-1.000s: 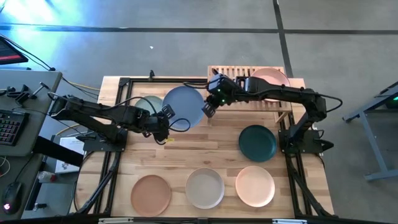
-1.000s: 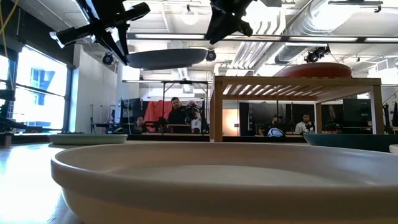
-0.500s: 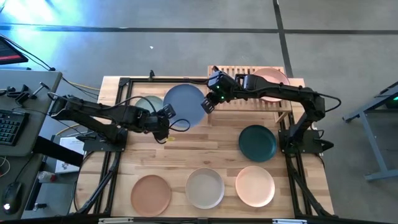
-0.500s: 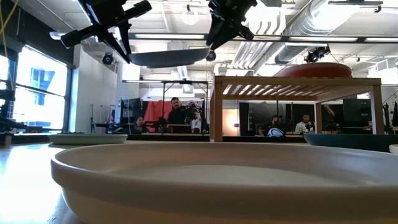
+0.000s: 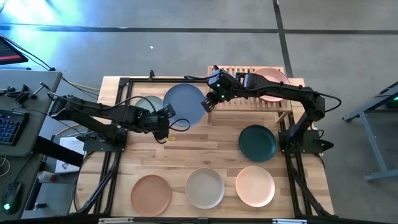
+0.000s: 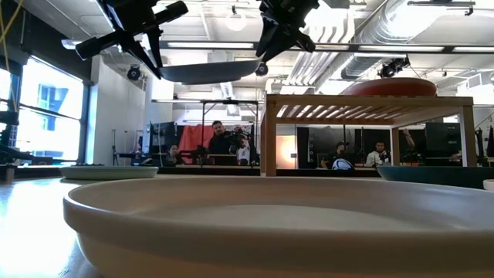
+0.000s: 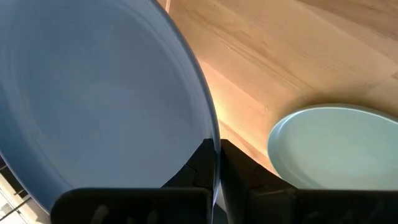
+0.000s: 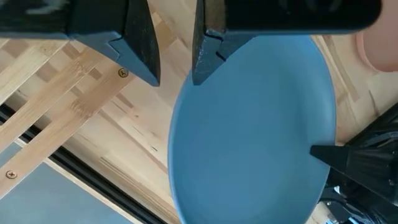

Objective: Place and stack plates onto a shelf
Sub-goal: Stack the blue plate on top of the light pink plate onto the shelf

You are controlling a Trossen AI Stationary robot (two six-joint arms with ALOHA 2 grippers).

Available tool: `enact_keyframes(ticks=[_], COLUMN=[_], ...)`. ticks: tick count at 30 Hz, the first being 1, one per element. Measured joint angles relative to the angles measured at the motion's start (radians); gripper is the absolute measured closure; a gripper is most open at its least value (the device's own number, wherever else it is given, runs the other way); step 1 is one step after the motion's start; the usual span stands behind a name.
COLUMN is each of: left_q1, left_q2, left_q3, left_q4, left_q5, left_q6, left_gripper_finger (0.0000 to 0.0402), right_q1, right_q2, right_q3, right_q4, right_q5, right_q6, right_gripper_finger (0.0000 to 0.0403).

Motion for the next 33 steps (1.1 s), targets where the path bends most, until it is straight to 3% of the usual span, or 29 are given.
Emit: enact_keyframes(ticks=[33], left_q1=[0.000], left_q2=[0.000], left_q3=[0.000], left_q4=[0.056], left_q5=[0.000], left_q6=[0.003], left_gripper_finger=[0.0401], right_q1=[0.028], right_q2=[0.036], right_q3=[0.000], right_q4=[0.011], right_q5=[0.016], right_q6=[0.063], right_gripper_finger=[0.0342])
